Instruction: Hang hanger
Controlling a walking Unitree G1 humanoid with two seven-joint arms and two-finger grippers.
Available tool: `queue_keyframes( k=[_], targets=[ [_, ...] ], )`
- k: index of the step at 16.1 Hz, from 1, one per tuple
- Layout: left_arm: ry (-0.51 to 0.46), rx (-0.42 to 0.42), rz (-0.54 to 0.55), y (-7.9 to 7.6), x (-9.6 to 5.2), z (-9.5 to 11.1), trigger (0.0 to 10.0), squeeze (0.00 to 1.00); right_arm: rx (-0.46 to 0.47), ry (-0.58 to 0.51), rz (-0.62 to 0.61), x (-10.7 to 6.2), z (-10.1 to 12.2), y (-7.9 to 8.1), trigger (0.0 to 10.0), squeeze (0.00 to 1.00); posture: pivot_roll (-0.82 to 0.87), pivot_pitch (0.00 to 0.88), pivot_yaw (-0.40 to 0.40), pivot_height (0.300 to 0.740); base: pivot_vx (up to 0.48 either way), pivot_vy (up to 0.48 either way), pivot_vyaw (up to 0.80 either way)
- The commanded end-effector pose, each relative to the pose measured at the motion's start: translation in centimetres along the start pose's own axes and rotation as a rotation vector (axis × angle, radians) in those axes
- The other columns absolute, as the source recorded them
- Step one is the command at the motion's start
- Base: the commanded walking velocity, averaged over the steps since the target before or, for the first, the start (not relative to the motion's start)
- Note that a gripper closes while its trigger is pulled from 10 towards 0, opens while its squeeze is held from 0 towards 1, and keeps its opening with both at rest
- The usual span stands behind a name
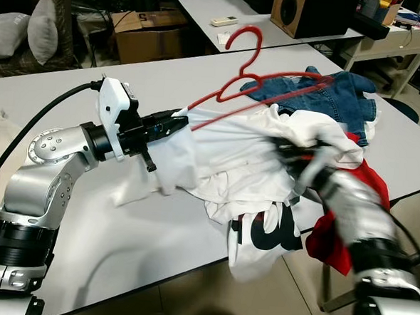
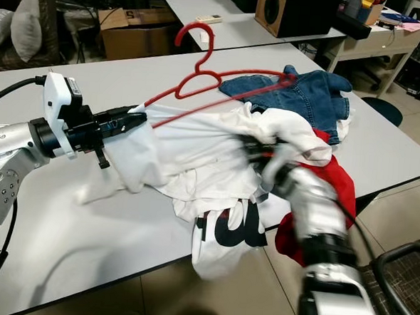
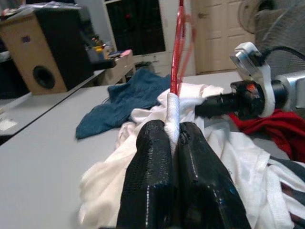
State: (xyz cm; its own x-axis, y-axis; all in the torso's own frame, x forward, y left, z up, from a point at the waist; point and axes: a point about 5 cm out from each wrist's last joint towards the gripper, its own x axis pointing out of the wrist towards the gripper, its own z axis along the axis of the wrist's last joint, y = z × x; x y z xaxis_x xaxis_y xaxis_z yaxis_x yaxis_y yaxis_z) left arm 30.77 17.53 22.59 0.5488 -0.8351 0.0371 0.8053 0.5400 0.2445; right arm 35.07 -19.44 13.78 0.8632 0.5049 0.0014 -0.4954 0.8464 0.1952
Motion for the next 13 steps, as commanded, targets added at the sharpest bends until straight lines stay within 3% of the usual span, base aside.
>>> queue_keyframes(
  k=[1,5,7,10,13],
  targets=[
    [-0.054,0.029,-0.005,0.4,-0.1,1.1,0.0,0.00,0.060,-0.073,-0.078,-1.1,1.4,-1.5,0.0,0.00,0.02,0.000,0.059,0.740,0.000,0.000,0.00],
    [-0.041,0.031,-0.090,-0.2,-1.5,0.9,0.0,0.00,0.206,-0.195,-0.157,-3.0,3.9,-3.7,0.0,0.00,0.01,0.000,0.068,0.740,0.000,0.000,0.00],
    [0.023,0.056,-0.137,-0.4,-2.2,0.4,0.0,0.00,0.264,-0.235,-0.178,-3.7,4.9,-4.6,0.0,0.00,0.02,0.000,0.069,0.740,0.000,0.000,0.00],
    [0.193,0.137,-0.060,1.0,-3.1,-1.2,0.0,0.00,0.336,-0.294,-0.181,-4.6,6.6,-5.4,0.0,0.00,0.02,0.000,0.071,0.740,0.000,0.000,0.00],
    [0.261,0.203,0.106,2.8,-3.7,-1.5,0.0,0.00,0.327,-0.284,-0.152,-5.0,6.9,-5.2,0.0,0.00,0.02,0.000,0.070,0.740,0.000,0.000,0.00]
  ],
)
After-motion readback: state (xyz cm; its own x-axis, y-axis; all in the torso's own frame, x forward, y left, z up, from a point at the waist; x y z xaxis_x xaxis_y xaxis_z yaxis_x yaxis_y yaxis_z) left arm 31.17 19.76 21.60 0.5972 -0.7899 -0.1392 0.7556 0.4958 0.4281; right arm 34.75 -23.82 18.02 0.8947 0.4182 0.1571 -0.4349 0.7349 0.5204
